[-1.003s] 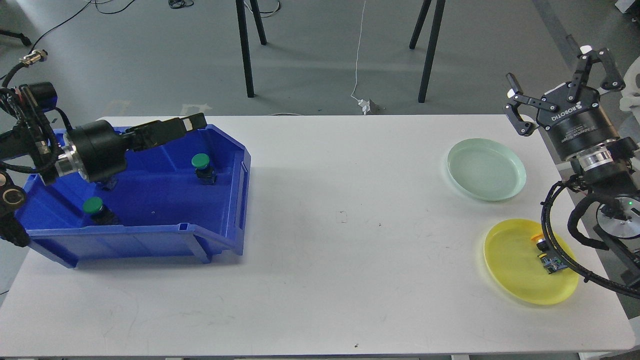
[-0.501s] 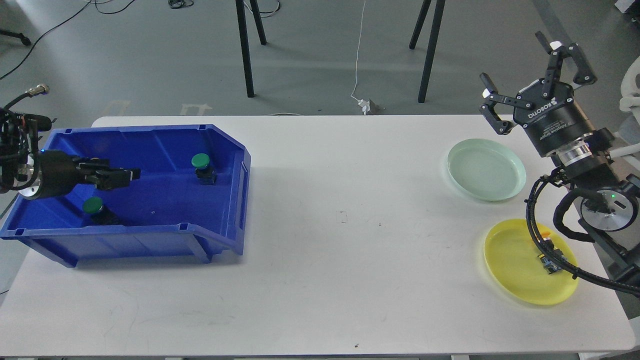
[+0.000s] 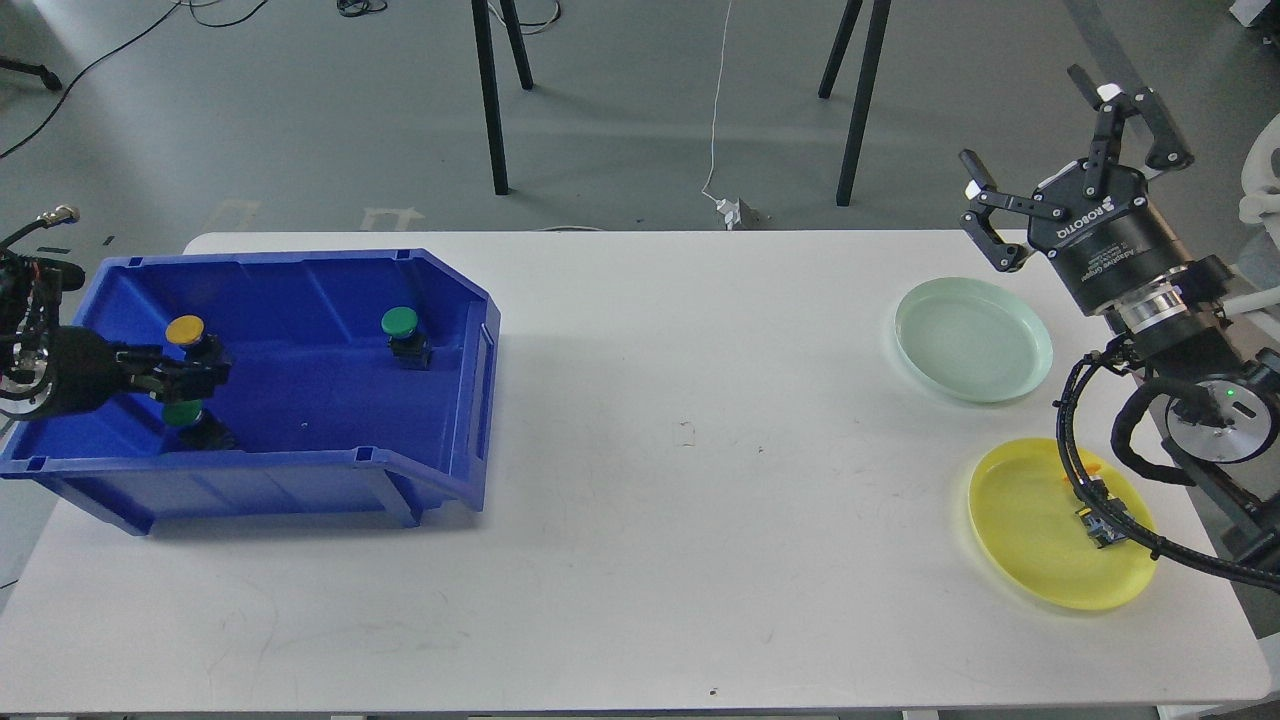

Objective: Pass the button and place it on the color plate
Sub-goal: 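Reach the left gripper into the bin toward a green-topped button, then grasp the green-topped button near the bin edge with the left gripper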

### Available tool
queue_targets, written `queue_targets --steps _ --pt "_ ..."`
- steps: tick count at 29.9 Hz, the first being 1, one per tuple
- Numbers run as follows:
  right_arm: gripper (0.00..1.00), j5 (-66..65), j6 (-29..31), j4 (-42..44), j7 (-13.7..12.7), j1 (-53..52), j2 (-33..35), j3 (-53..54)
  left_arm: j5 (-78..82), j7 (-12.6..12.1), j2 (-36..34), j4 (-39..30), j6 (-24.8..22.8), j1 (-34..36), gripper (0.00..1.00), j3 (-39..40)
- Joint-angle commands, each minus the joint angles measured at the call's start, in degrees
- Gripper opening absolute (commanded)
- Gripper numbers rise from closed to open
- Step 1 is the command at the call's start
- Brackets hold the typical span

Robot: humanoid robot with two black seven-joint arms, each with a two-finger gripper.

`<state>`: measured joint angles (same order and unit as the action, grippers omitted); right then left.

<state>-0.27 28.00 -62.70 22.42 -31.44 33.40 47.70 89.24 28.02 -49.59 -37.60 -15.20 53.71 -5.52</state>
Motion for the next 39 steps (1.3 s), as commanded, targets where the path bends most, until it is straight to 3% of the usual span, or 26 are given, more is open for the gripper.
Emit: queue_targets --steps 1,39 --pt "0.98 0.0 0.0 0.03 -0.01 0.58 0.0 0.11 -0.03 -0.02 -0.07 0.07 0.0 -0.19 0.83 -0.02" --pt "0.98 0.18 0.0 0.21 0.6 3.22 0.09 0.72 -0.3 -0.02 3.18 -0.72 -0.44 -2.73 0.77 -0.02"
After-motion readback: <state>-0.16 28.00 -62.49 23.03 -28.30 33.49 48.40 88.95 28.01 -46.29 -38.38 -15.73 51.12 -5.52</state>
